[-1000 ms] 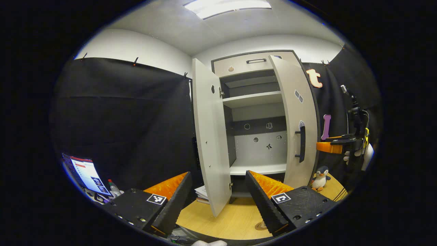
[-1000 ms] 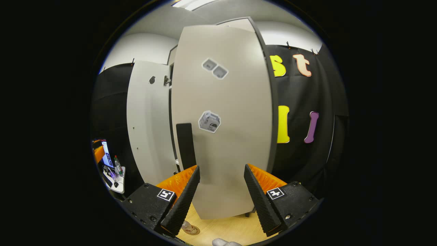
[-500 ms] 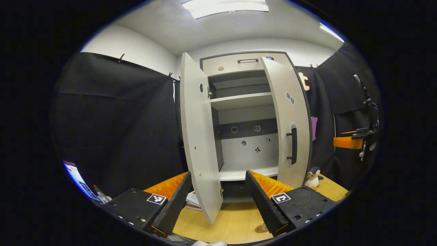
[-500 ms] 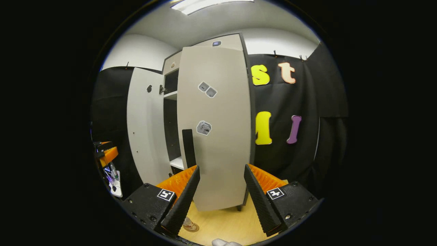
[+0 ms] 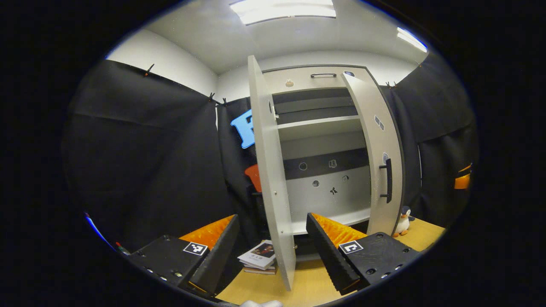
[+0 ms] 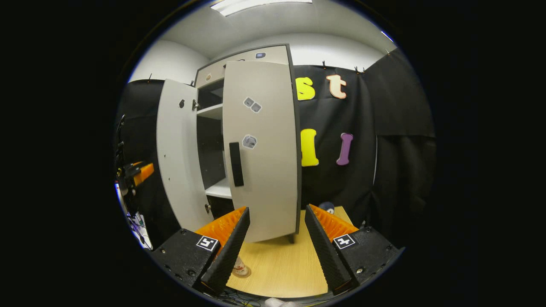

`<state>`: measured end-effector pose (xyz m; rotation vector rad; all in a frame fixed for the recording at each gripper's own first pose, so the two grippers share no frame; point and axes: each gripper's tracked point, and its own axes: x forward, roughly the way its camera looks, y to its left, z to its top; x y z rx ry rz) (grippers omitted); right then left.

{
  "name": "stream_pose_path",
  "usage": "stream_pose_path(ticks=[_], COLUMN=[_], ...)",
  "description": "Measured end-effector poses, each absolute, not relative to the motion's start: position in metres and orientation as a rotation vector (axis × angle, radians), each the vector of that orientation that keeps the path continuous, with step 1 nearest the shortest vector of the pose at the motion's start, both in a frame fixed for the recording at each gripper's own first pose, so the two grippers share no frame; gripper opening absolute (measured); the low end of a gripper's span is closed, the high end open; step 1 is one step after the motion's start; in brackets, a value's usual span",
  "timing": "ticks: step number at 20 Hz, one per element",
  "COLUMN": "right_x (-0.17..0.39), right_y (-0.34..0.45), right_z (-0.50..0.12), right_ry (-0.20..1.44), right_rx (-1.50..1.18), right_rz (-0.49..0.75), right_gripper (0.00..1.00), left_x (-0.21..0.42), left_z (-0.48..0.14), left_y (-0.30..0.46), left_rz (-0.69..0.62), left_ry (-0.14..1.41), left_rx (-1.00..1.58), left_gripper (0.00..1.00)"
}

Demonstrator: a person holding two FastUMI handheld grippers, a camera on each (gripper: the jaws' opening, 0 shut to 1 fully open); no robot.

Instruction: Grasp the bottle in the cabinet with the left hand and place it on the coaster, then close the right door with the right hand and the left door with the left hand.

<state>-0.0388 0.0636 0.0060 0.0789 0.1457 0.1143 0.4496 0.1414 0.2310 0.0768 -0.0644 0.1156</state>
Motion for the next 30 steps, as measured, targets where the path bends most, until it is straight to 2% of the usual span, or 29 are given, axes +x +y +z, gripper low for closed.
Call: stream_pose_path(ticks=[5, 12, 21, 30], right_x=[-0.059, -0.067, -0.064, -0.074], right_y=[0.066, 0.069, 0.079, 0.086], right_z=[0.0, -0.003, -0.001, -0.003], right_ry=[0.179, 0.2, 0.207, 0.21], right_rx=[0.068, 0.039, 0.011, -0.009], right_rz=[0.068, 0.04, 0.078, 0.122], right_gripper=[0.81, 0.81, 0.81, 0.81], left_x=[0.475, 0.528, 0.536, 0.531], left_z=[0.239, 0.208, 0.195, 0.194], left_y=[0.211, 0.234, 0.224, 0.189], left_rz=[0.224, 0.244, 0.201, 0.145], left_ry=[-0.104, -0.045, -0.033, -0.027], left_rx=[0.09, 0.069, 0.016, 0.01], left_gripper=[0.95, 0.95, 0.9, 0.9])
